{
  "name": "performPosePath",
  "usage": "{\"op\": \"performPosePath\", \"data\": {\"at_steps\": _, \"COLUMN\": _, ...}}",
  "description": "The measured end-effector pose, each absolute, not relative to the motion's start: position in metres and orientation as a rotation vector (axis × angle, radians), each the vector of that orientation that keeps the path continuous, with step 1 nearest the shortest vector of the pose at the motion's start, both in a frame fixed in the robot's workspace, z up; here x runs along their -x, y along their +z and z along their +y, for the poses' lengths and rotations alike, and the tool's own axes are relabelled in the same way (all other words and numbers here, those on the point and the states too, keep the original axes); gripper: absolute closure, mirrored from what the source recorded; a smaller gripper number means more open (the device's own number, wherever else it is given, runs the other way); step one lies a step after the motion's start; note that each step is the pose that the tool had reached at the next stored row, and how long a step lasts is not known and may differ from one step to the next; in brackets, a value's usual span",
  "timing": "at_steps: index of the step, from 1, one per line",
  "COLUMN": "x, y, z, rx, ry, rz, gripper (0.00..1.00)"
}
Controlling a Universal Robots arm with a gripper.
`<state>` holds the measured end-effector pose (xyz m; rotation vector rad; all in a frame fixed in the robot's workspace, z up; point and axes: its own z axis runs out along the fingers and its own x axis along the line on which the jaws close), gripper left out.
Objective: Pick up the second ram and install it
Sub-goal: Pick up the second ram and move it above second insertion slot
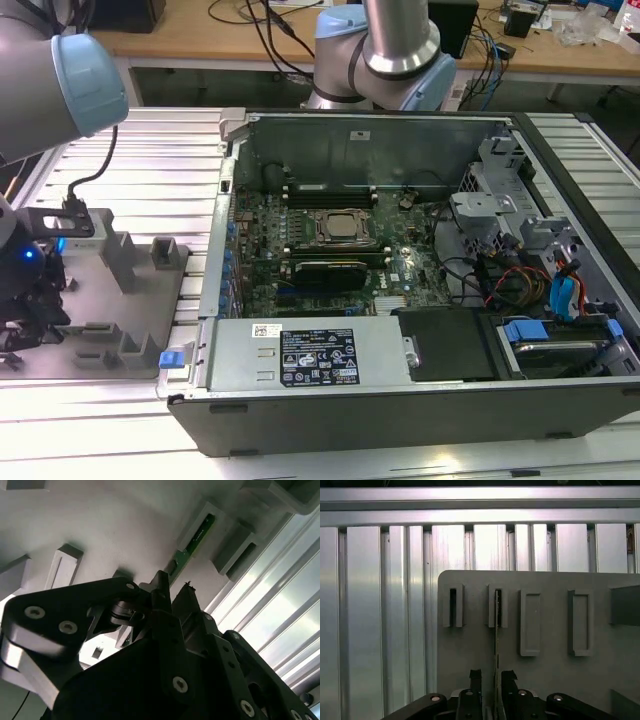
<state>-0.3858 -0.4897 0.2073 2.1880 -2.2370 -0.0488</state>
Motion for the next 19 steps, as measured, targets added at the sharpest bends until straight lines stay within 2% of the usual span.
{"op": "performPosePath", "data": {"at_steps": 4, "x": 0.3858, "y": 0.2071, "z": -0.4896, "rx": -2.188, "ry": -0.049, "rz": -2.237, "gripper": 0.71}}
{"op": "performPosePath", "data": {"at_steps": 5, "x": 0.3858, "y": 0.2071, "z": -0.4896, "rx": -2.189, "ry": -0.049, "rz": -2.238, "gripper": 0.78}}
{"op": "performPosePath", "data": {"at_steps": 6, "x": 0.3858, "y": 0.2071, "z": -0.4896, "rx": -2.188, "ry": -0.05, "rz": -2.238, "gripper": 0.78}}
{"op": "performPosePath", "data": {"at_steps": 7, "x": 0.3858, "y": 0.2072, "z": -0.4896, "rx": -2.189, "ry": -0.05, "rz": -2.238, "gripper": 0.88}}
{"op": "performPosePath", "data": {"at_steps": 19, "x": 0.3858, "y": 0.2071, "z": -0.4896, "rx": -2.189, "ry": -0.051, "rz": -2.238, "gripper": 0.88}}
